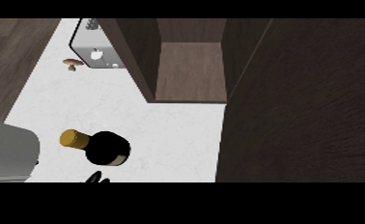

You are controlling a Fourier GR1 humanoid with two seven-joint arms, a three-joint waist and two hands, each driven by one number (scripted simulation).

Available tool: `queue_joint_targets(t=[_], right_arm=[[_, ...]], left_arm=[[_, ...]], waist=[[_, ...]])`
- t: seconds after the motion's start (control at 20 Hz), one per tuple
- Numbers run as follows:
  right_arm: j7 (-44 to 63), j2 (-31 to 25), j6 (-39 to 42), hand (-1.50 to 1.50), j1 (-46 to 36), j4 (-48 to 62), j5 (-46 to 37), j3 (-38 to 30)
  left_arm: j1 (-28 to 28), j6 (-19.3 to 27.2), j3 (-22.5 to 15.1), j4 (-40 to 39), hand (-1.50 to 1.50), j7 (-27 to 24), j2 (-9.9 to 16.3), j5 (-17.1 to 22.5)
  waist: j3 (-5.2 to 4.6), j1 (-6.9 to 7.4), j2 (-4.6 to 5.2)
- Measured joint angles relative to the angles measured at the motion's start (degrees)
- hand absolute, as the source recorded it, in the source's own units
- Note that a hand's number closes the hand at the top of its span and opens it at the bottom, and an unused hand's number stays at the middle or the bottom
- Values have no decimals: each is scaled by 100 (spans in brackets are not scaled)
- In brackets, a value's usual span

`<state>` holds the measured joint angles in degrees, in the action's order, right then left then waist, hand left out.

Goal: Pick up the wine, place it into the cabinet and close the cabinet

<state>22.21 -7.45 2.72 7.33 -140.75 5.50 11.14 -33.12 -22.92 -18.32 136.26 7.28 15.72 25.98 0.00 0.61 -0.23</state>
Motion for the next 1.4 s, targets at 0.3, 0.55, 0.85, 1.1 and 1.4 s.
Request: queue_joint_targets(t=[0.3,0.55,0.85,1.1,1.4], right_arm=[[293,15,-144,-150,-250,-36,-81,36],[405,-15,-184,-150,-352,-82,-135,-19],[485,-17,-233,-150,-369,-139,-225,32],[559,8,-290,-150,-418,-154,-268,94],[638,-24,-257,-150,-372,-201,-275,37]], left_arm=[[53,202,339,10,-150,70,90,71],[160,301,709,-3,-150,128,193,152],[499,314,1453,-123,-150,152,364,370],[662,291,1943,-224,-150,262,480,732],[1050,243,2555,-489,-150,561,684,1726]], waist=[[1,-17,3],[2,-30,1],[0,-60,5],[0,-50,2],[0,-73,6]])
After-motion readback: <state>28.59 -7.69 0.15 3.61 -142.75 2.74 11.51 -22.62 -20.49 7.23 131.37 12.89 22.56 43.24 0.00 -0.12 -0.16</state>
